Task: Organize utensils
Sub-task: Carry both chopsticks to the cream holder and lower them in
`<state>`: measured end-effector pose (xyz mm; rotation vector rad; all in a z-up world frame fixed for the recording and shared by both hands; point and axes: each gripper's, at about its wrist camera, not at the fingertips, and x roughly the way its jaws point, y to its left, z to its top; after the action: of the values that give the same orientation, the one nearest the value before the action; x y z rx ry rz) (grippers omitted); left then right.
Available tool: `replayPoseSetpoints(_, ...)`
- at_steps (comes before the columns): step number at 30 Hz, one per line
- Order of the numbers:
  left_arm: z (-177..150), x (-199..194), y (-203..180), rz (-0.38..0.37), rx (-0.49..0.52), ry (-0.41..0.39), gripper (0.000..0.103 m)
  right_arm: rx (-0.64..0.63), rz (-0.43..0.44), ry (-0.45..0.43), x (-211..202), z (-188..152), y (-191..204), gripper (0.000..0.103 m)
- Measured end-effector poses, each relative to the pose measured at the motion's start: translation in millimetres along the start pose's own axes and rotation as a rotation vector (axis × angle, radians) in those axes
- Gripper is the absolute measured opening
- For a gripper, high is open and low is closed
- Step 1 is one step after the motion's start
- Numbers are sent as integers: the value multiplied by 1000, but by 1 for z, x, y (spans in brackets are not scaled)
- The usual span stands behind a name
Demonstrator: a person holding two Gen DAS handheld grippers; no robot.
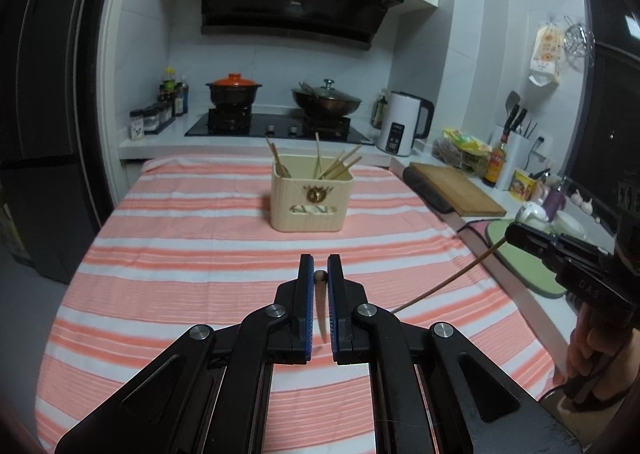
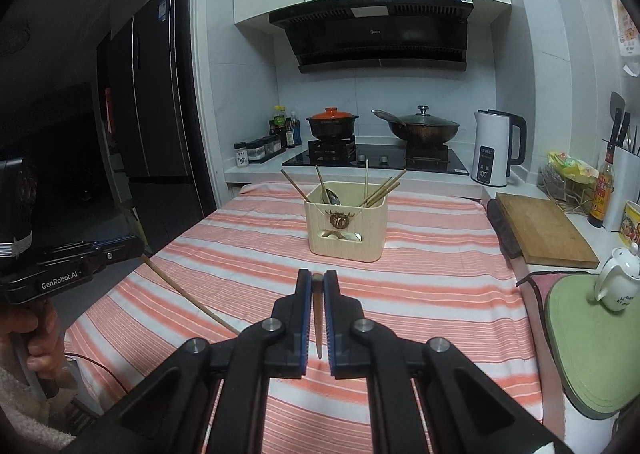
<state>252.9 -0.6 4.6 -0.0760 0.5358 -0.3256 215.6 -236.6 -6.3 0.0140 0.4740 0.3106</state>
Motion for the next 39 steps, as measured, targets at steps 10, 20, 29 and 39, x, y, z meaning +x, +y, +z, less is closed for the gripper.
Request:
replayPoseSetpoints(10,24,-2,-6,-43,-4,-19,4,-11,22,-33,-12,20,5,6)
replayPoseSetpoints(20,45,1,-5,-48,10,-35,4,-26,29,-58,-14,38,6,6)
replayPoseSetpoints(29,76,24,3,-56,-9,-17,4,-18,45,-56,4,67,-7,6)
replayPoseSetpoints(39,145,54,15,-63,-43,-60,4,-19,30,-75,43,118,-29,6)
